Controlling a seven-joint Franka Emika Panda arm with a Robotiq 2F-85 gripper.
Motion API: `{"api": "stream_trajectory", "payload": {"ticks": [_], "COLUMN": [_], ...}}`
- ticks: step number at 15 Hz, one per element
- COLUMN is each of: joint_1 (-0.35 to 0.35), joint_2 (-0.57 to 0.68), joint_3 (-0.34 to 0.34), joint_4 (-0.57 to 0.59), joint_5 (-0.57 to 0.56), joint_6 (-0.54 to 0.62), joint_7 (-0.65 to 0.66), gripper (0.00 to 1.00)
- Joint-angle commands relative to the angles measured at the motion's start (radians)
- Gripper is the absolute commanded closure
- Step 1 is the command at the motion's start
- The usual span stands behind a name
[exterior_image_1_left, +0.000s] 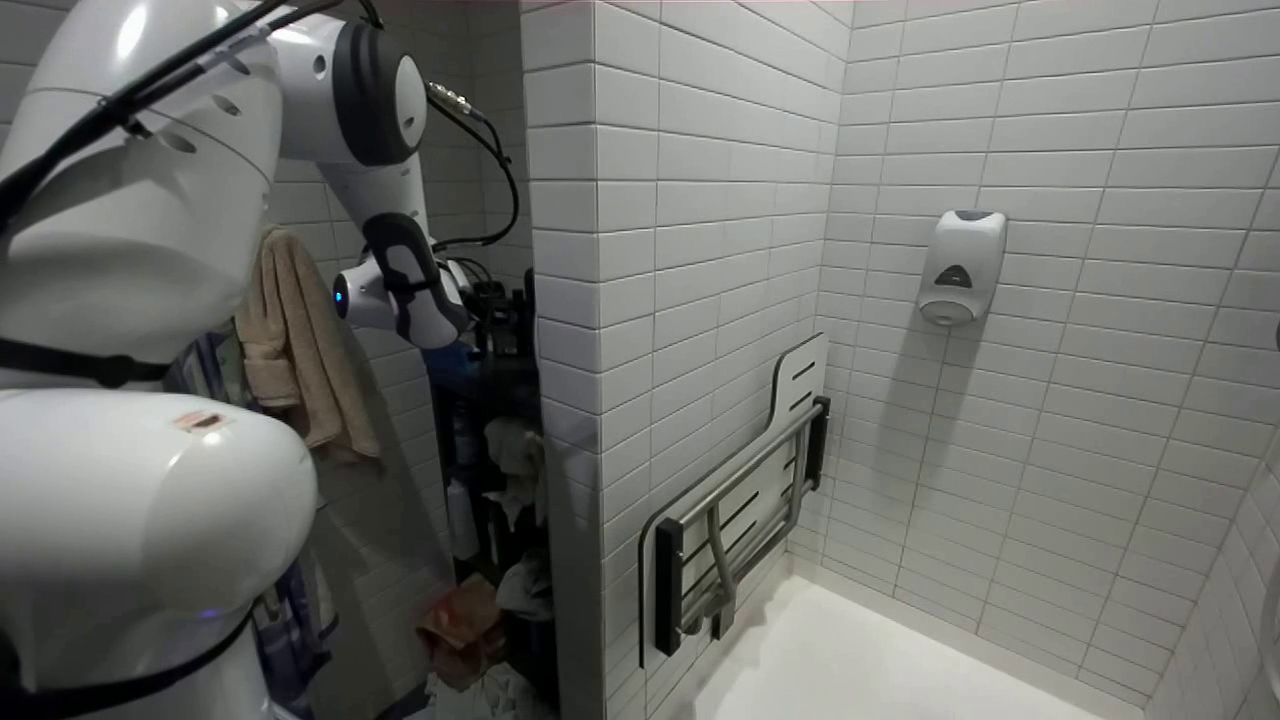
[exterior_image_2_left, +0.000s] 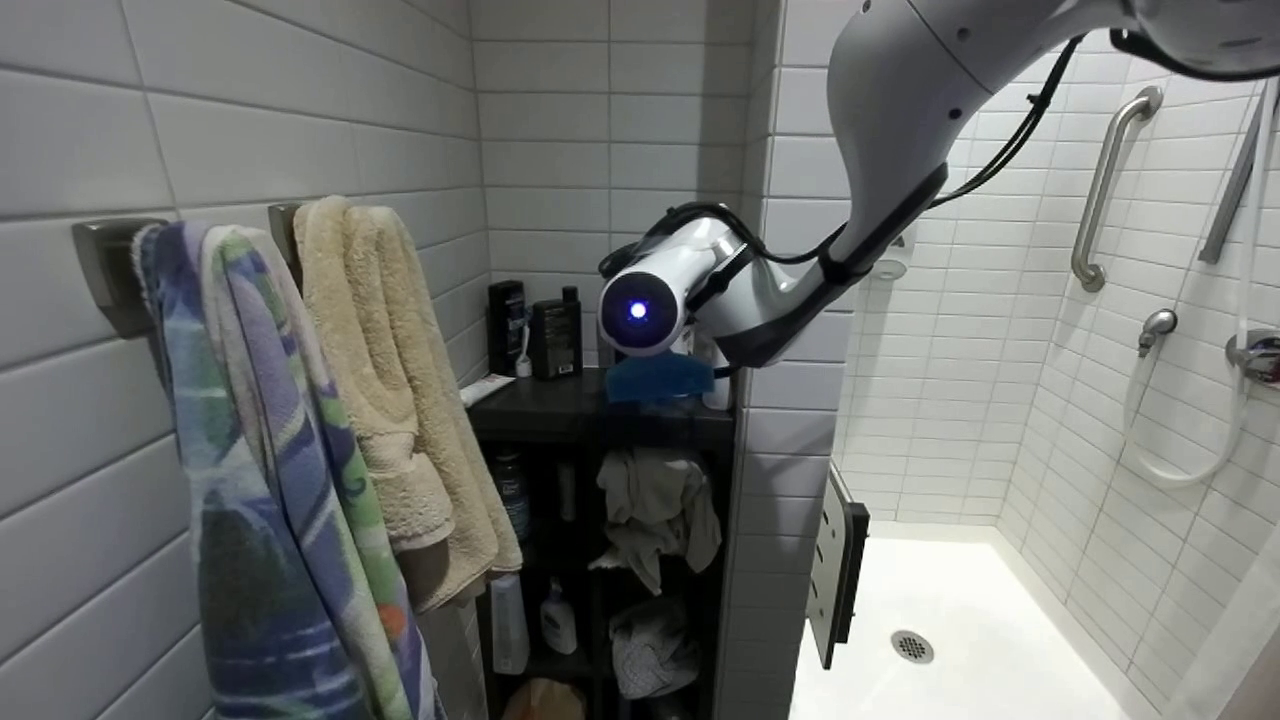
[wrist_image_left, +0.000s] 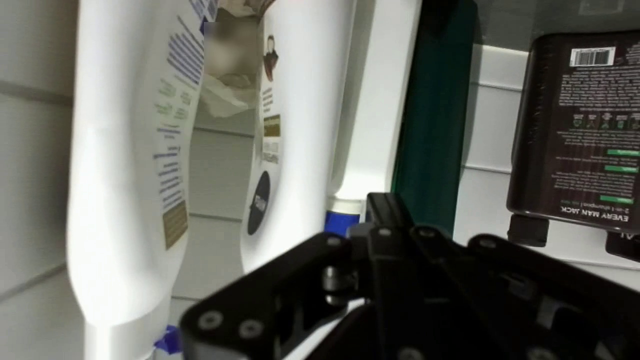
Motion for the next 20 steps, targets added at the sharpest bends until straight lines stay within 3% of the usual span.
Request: {"api": "stream_trajectory", "payload": {"ticks": [1,4,5,8,14,20], "joint_1": [-0.005,-0.005,-0.005,-0.009,-0.005,0.02], "joint_2": [0.0,0.005,0.005,0.008,0.015,0.04], "joint_3": [0.009,0.009,0.009,0.011,0.006,-0.007], "joint_4": [0.0,0.0,0.0,-0.008,-0.03,-0.021], "joint_5": [0.003,0.003,0.003,0.025,0.088,0.086], "joint_6": [-0.003,-0.003,-0.003,-0.001,-0.025,-0.181], "joint_7": [-0.006,-0.006,-0.006,-0.007,-0.009,0.006], "gripper": [0.93,0.74,0.48,0.42,0.01,0.0]}}
